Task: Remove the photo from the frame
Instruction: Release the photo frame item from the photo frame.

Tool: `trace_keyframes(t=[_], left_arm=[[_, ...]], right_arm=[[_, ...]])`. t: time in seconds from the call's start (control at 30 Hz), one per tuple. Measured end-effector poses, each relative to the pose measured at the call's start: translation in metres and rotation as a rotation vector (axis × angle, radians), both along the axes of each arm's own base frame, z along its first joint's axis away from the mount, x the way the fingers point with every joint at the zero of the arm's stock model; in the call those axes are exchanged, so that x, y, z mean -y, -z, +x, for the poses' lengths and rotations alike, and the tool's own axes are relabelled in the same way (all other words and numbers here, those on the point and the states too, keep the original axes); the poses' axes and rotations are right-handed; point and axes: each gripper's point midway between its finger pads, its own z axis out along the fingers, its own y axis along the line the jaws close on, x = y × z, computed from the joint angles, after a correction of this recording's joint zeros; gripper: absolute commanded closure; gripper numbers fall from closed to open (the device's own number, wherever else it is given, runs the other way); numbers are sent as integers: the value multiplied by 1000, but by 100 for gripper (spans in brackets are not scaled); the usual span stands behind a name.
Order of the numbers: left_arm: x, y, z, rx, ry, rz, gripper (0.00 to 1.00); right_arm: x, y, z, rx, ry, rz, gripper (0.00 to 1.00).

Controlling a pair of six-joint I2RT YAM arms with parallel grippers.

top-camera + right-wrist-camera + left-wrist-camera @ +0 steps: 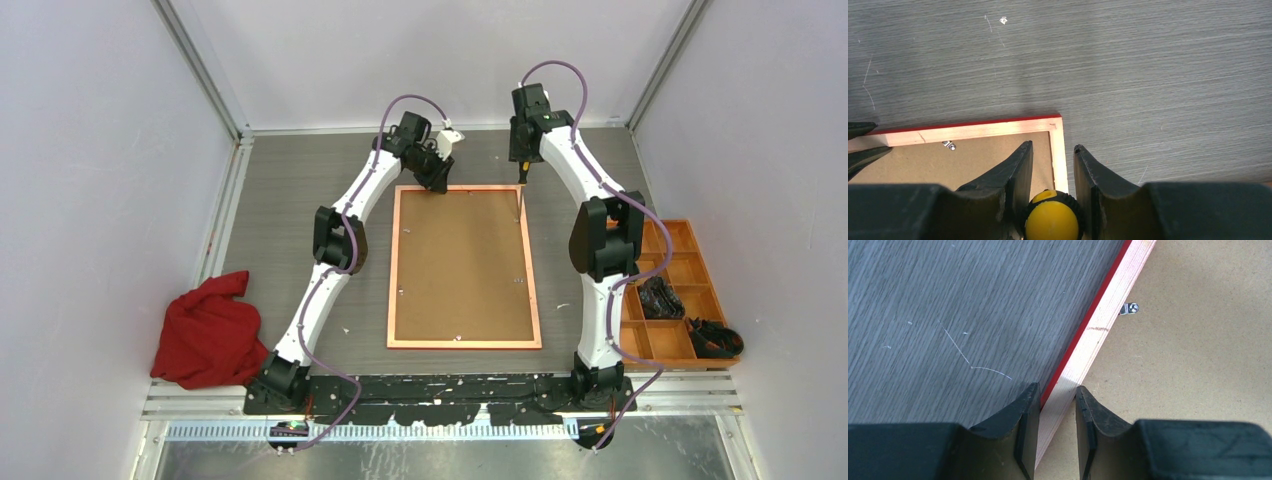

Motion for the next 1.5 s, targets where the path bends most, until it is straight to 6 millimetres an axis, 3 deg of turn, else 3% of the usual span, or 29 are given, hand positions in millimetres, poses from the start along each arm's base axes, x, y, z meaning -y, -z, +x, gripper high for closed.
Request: trace_keyframes(t=[0.3, 0.6, 0.87, 1.0, 1.33, 1.4, 1.5], left_arm=[[0, 0, 0, 0, 0, 0, 77], [0, 0, 0, -1, -5, 2, 77], [0, 0, 0, -3, -9, 3, 77], [0, 0, 0, -5, -11, 2, 77], [0, 0, 0, -5, -12, 3, 77], [0, 0, 0, -5, -12, 2, 77], [0, 0, 0, -5, -12, 2, 77]], right_arm=[[0, 6, -1, -17, -3, 4, 99], [-3, 55, -16, -173, -4, 23, 99], [-7, 55, -18, -186, -17, 46, 99], [-10, 42, -19, -163, -31, 76, 99], [-8, -69, -26, 100, -56, 131, 99], [-8, -78, -25, 131, -57, 139, 99], [-9, -71, -22, 136, -60, 144, 99]])
